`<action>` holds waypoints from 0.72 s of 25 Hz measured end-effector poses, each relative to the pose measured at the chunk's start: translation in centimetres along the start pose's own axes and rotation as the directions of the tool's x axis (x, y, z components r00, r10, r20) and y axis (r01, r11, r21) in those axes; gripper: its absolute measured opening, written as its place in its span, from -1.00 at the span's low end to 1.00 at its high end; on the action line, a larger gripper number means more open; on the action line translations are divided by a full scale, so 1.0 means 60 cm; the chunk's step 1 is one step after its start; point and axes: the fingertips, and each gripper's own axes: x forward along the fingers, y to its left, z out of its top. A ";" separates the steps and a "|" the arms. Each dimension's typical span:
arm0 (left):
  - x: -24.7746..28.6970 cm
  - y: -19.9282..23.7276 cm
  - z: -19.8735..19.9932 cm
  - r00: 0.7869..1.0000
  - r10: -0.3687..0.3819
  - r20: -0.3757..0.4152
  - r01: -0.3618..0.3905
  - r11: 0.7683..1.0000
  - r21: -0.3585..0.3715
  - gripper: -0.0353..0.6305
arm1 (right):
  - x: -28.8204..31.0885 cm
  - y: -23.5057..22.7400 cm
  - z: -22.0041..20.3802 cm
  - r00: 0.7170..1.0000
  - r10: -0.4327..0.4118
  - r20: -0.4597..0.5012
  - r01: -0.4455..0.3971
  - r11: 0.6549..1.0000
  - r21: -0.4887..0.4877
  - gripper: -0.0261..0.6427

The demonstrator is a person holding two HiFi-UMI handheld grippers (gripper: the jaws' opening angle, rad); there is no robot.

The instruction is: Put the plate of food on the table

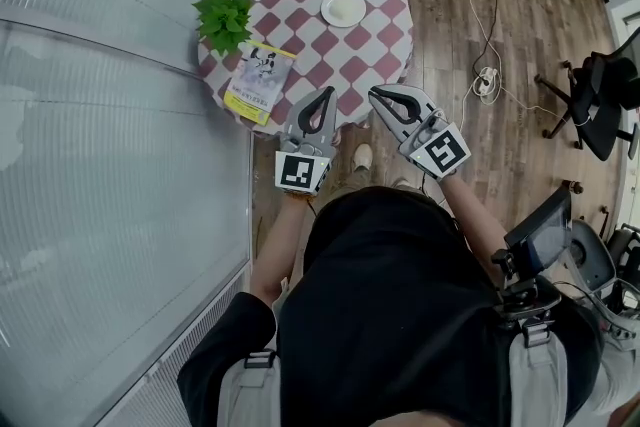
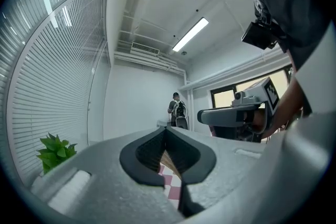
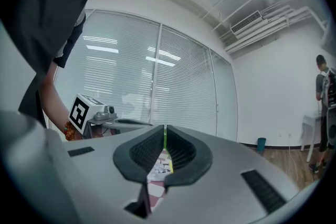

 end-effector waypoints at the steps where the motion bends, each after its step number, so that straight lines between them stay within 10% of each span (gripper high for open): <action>1: 0.000 -0.002 -0.009 1.000 -0.001 -0.007 0.001 1.000 -0.002 -0.88 | 0.000 0.003 -0.009 1.000 0.001 -0.013 -0.001 1.000 0.004 -0.85; 18: -0.007 -0.026 -0.134 0.993 -0.024 -0.114 0.020 0.999 -0.041 -0.88 | -0.011 0.035 -0.157 0.983 0.050 -0.177 -0.037 0.996 0.075 -0.89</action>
